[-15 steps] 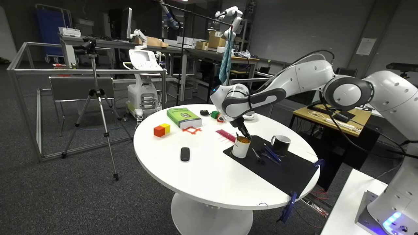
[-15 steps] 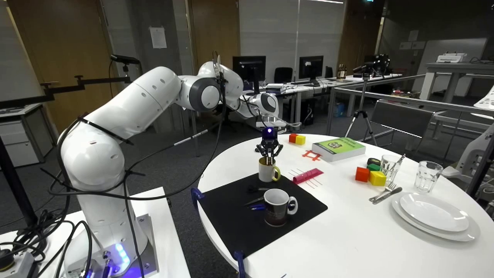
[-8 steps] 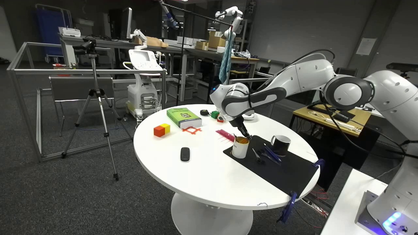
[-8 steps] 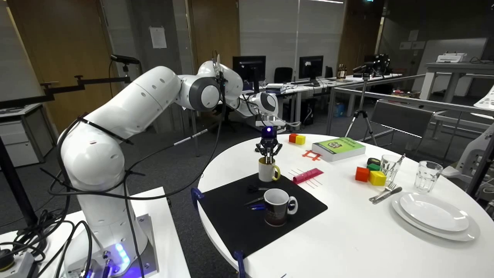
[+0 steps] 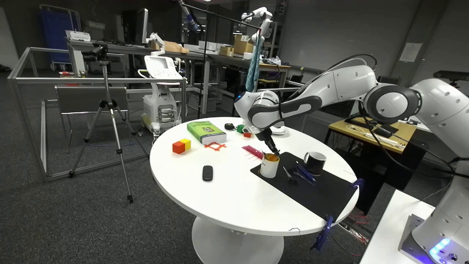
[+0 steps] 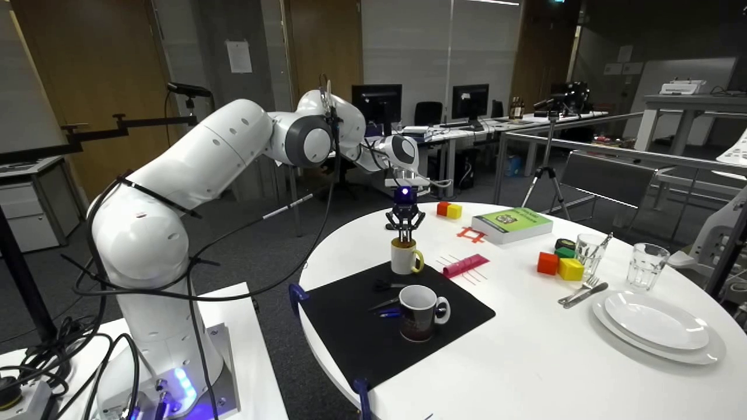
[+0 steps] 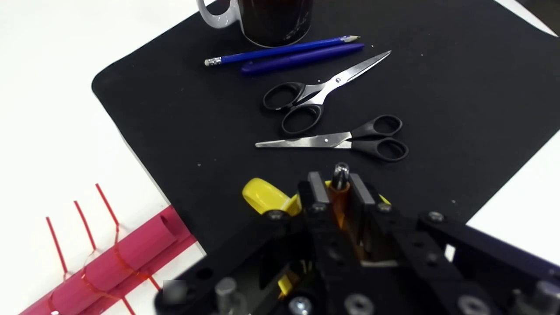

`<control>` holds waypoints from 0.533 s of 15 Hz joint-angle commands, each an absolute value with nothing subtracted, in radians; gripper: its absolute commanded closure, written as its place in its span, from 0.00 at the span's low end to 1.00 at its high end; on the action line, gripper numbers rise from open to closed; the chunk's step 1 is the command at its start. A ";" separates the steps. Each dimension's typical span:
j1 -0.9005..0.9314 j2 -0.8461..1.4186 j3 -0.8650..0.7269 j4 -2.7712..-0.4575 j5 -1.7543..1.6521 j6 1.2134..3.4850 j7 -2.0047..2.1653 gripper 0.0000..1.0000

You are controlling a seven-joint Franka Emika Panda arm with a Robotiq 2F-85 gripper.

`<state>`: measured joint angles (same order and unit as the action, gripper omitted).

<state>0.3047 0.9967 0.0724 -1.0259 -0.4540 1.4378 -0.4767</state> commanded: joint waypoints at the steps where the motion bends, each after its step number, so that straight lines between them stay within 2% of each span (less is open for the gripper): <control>1: 0.311 0.948 0.081 -1.032 -0.440 1.411 -0.465 0.96; 8: 0.291 0.882 0.086 -1.016 -0.402 1.387 -0.468 0.96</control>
